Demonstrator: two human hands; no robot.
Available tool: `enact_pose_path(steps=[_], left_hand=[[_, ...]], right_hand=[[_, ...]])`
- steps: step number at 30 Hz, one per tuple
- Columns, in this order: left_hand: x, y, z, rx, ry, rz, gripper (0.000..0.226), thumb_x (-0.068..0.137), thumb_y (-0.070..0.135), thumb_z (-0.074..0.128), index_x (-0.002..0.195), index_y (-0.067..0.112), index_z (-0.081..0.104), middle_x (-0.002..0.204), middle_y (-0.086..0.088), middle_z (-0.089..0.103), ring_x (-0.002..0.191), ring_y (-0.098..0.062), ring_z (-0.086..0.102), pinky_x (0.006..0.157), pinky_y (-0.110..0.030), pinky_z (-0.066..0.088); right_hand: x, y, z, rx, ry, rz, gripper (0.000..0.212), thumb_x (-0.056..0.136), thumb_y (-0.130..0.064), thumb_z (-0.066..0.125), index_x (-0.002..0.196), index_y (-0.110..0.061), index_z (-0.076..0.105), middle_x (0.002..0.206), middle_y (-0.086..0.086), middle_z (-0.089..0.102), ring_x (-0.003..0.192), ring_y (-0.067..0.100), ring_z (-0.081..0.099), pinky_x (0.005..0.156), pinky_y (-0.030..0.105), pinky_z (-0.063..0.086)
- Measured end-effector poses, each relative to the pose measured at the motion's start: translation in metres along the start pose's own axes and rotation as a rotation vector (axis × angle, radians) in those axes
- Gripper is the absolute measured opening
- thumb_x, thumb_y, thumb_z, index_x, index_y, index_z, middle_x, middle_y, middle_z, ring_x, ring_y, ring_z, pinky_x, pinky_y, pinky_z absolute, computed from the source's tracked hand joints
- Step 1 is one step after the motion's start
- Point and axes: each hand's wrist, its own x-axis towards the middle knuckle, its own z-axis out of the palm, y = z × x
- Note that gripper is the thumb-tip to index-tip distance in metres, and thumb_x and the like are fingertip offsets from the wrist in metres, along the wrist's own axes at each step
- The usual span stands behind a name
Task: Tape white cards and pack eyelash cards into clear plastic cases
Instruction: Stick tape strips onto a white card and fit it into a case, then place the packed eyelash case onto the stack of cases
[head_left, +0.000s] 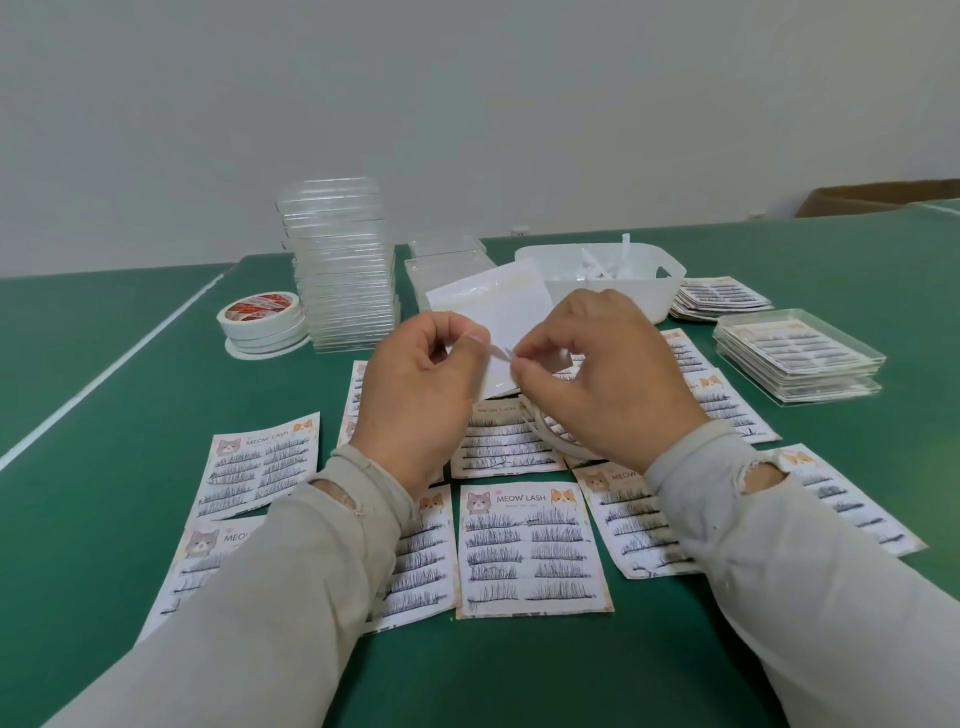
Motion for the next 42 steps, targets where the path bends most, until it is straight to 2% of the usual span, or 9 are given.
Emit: enact_pose_path(steps=[4,9,12,19,22,29,32,37,42], left_hand=[[-0.001,0.0,0.0,0.03,0.016,0.015,0.013,0.098,0.014,0.063,0.097,0.023,0.073,0.091,0.011,0.072,0.068,0.004,0.06,0.064,-0.012,0.05],[0.002,-0.005,-0.005,-0.059,0.123,-0.103,0.025,0.099,0.005,0.057,0.095,0.024,0.073,0.098,0.007,0.075,0.09,-0.012,0.071,0.079,-0.03,0.06],[0.006,-0.008,-0.01,-0.084,0.206,-0.096,0.023,0.098,0.005,0.06,0.095,0.026,0.069,0.095,0.005,0.074,0.076,-0.007,0.068,0.065,-0.019,0.056],[0.016,-0.018,-0.013,-0.081,0.324,-0.104,0.021,0.09,0.015,0.072,0.093,0.033,0.063,0.102,0.01,0.067,0.092,-0.022,0.071,0.082,-0.04,0.061],[0.019,-0.023,-0.014,-0.051,0.333,-0.102,0.019,0.091,0.018,0.071,0.09,0.034,0.063,0.098,0.011,0.067,0.088,-0.025,0.071,0.073,-0.033,0.06],[0.015,-0.019,-0.015,-0.129,0.27,-0.193,0.022,0.099,0.01,0.057,0.095,0.031,0.06,0.087,0.008,0.075,0.08,-0.012,0.072,0.067,-0.034,0.06],[0.015,-0.007,-0.012,-0.424,0.175,-0.357,0.016,0.101,0.004,0.052,0.107,0.018,0.057,0.086,0.005,0.077,0.074,-0.01,0.07,0.059,-0.025,0.057],[0.009,0.011,-0.009,-0.604,-0.009,-0.412,0.022,0.102,0.003,0.049,0.123,0.009,0.055,0.101,-0.007,0.07,0.076,-0.013,0.062,0.068,-0.029,0.05],[0.0,0.025,-0.007,-0.74,-0.206,-0.41,0.025,0.096,0.009,0.058,0.121,0.009,0.056,0.087,-0.013,0.058,0.063,-0.017,0.057,0.052,-0.028,0.052]], right_hand=[[-0.001,0.0,0.006,0.225,0.037,0.144,0.015,0.087,-0.017,0.072,0.076,-0.027,0.068,0.081,-0.006,0.063,0.08,0.011,0.056,0.075,0.025,0.046],[0.009,0.005,-0.001,0.801,0.349,0.512,0.011,0.089,-0.007,0.068,0.081,-0.015,0.07,0.081,0.005,0.074,0.066,0.005,0.06,0.061,0.019,0.05],[0.034,0.023,-0.017,0.78,0.45,0.612,0.013,0.088,-0.008,0.067,0.08,-0.018,0.071,0.072,-0.003,0.074,0.063,0.004,0.063,0.057,0.018,0.048],[0.13,0.073,-0.019,0.339,0.145,0.668,0.016,0.087,-0.005,0.068,0.073,-0.013,0.068,0.071,0.005,0.072,0.066,0.015,0.068,0.061,0.025,0.052],[0.152,0.091,-0.005,0.315,0.03,0.763,0.008,0.093,-0.01,0.065,0.087,-0.008,0.071,0.069,0.003,0.07,0.057,0.011,0.065,0.059,0.025,0.051],[0.149,0.098,-0.024,0.226,0.086,0.695,0.017,0.096,-0.015,0.06,0.08,-0.014,0.067,0.073,0.0,0.069,0.056,0.011,0.059,0.053,0.025,0.047],[0.114,0.058,-0.027,0.457,0.083,0.693,0.016,0.096,-0.017,0.062,0.082,-0.013,0.069,0.07,0.001,0.072,0.046,0.009,0.052,0.043,0.02,0.041],[0.03,-0.019,-0.003,0.9,-0.595,0.706,0.026,0.085,-0.021,0.07,0.099,0.0,0.075,0.098,0.017,0.076,0.082,0.021,0.068,0.073,0.033,0.053],[0.02,-0.024,-0.006,1.381,-0.635,0.816,0.019,0.084,-0.022,0.068,0.097,-0.01,0.074,0.083,0.005,0.071,0.071,0.013,0.063,0.074,0.031,0.052]])
